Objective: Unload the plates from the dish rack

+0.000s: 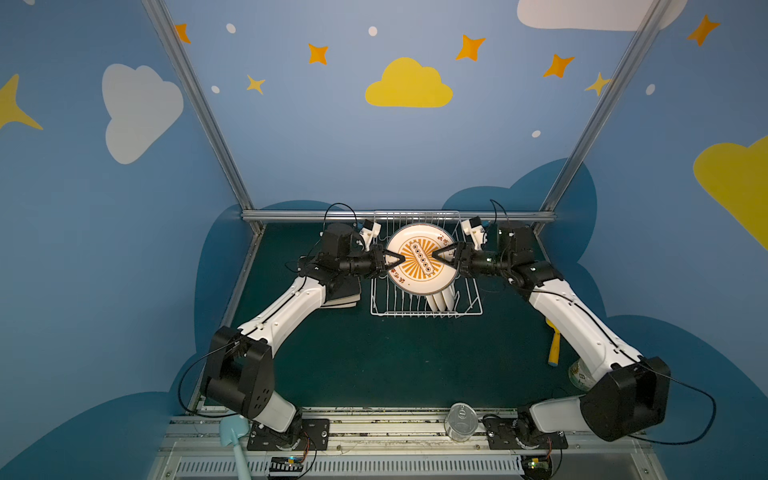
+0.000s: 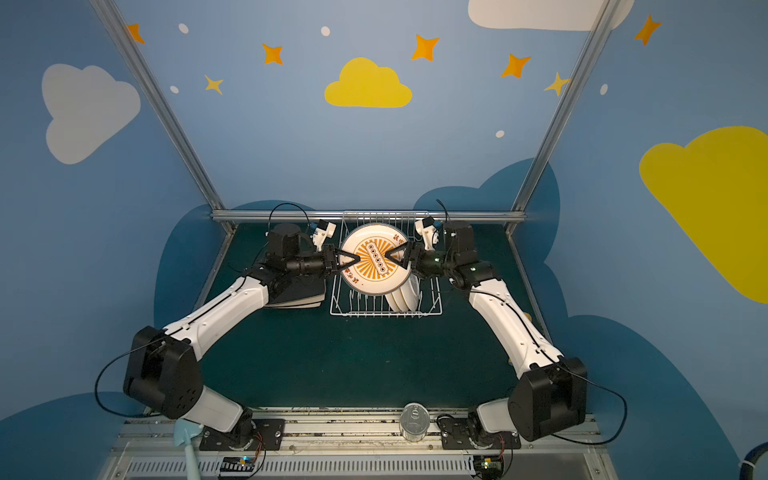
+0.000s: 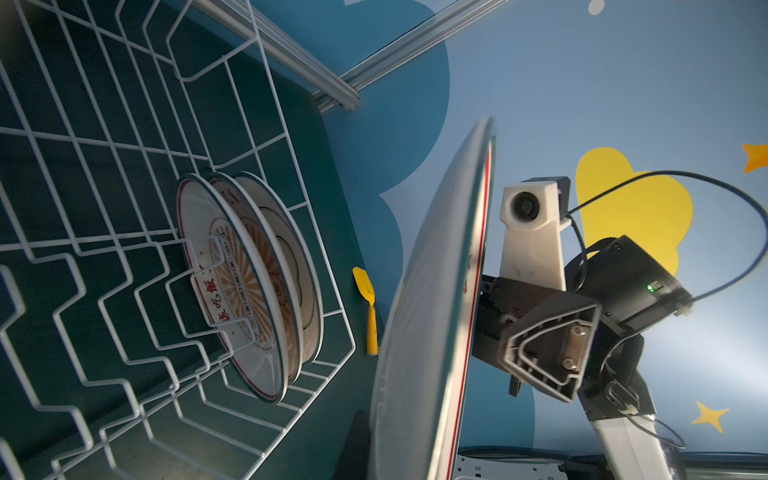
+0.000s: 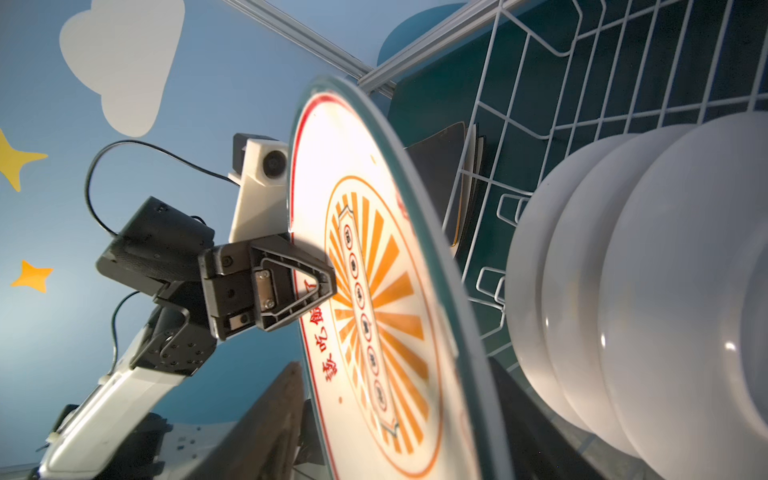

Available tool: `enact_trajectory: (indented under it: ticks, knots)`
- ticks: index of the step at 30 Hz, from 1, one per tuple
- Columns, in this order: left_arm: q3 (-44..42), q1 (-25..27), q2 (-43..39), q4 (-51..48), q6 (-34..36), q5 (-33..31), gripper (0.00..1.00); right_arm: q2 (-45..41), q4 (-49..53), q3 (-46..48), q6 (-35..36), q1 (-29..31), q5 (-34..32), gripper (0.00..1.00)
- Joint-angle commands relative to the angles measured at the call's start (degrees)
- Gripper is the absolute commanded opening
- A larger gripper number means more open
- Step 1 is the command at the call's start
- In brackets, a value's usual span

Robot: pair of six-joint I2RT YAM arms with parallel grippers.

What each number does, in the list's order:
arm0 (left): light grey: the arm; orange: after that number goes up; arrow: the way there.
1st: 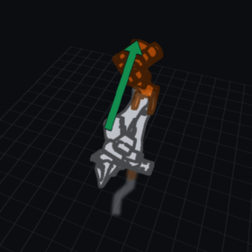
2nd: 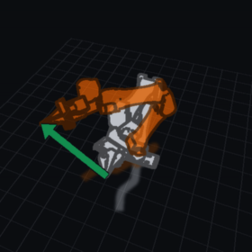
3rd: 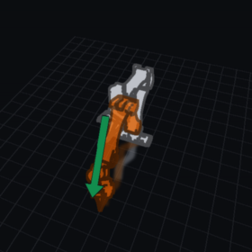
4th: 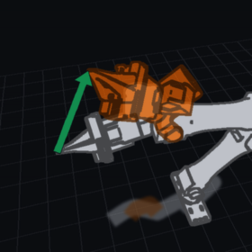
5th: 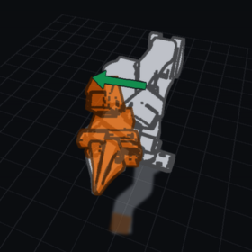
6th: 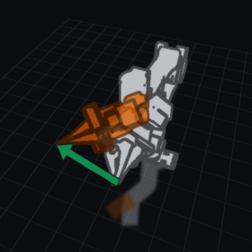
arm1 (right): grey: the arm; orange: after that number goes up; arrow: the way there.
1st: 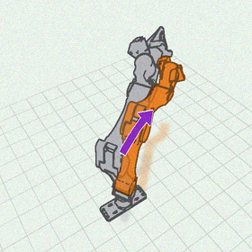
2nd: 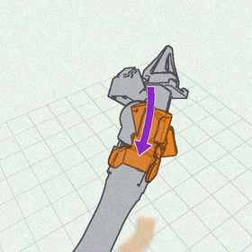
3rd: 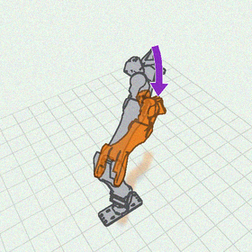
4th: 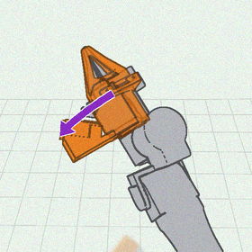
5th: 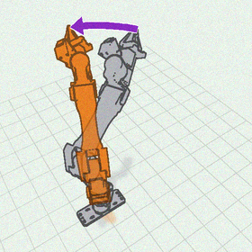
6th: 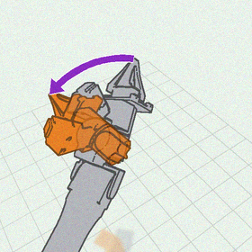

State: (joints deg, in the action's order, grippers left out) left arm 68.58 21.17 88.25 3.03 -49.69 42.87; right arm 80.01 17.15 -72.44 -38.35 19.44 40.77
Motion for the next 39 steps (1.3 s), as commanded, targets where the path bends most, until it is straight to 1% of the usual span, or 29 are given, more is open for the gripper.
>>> enact_trajectory:
  ticks: [1, 4, 8, 11, 13, 15, 22, 27, 29, 32, 36, 39]
  knots:
    - [0.8, -0.9, -4.0, -2.0, 2.1, 0.7, 0.03, -1.4, 6.0, -3.6, 6.8, -0.5, -2.2, 0.82]
    - [-0.7, -1.7, -6.7, -4.6, 2.6, 0.1, 0.03, -2.3, 9.3, -5.1, 12.2, -0.5, -3.0, 0.89]
    - [-2.3, -2.3, -10.6, -10.7, 5.0, -1.3, 0.03, -4.1, 10.5, -4.7, 18.7, -0.5, -3.5, 0.89]
    - [-2.3, -2.3, -13.2, -17.9, 8.3, -1.3, 0.03, -6.4, 10.4, -2.7, 23.5, -0.2, -6.2, 0.89]
    - [-2.8, -2.3, -15.1, -21.9, 10.4, -0.7, 0.03, -8.2, 11.3, -1.3, 28.5, 0.3, -7.4, 0.89]
    - [-4.6, -2.3, -17.0, -23.4, 11.3, 0.5, 0.03, -9.8, 12.4, -0.2, 33.0, 1.0, -8.3, 0.89]
    - [-12.9, -2.4, -24.4, -28.6, 11.6, -0.3, 0.03, -16.7, 12.7, 6.1, 49.0, 5.7, -11.5, 0.89]
    - [-20.3, -2.4, -29.9, -29.4, 12.3, 0.7, 0.03, -18.1, 16.4, 8.3, 60.4, 9.8, -11.7, 0.89]
    - [-23.4, -2.4, -31.9, -30.4, 12.0, 0.0, 0.03, -17.9, 18.9, 8.0, 63.2, 12.0, -13.5, 0.89]
    - [-27.9, -2.4, -35.2, -32.3, 11.1, -2.2, 0.03, -17.4, 20.9, 8.2, 65.4, 14.0, -15.8, 0.89]
    - [-34.7, -2.3, -39.0, -30.3, 8.1, -3.2, 0.03, -16.2, 21.9, 8.6, 67.2, 15.6, -17.2, 0.89]
    - [-38.8, -2.3, -40.0, -28.1, 6.9, -3.6, 0.03, -15.6, 21.9, 8.7, 68.1, 16.7, -18.1, 0.89]
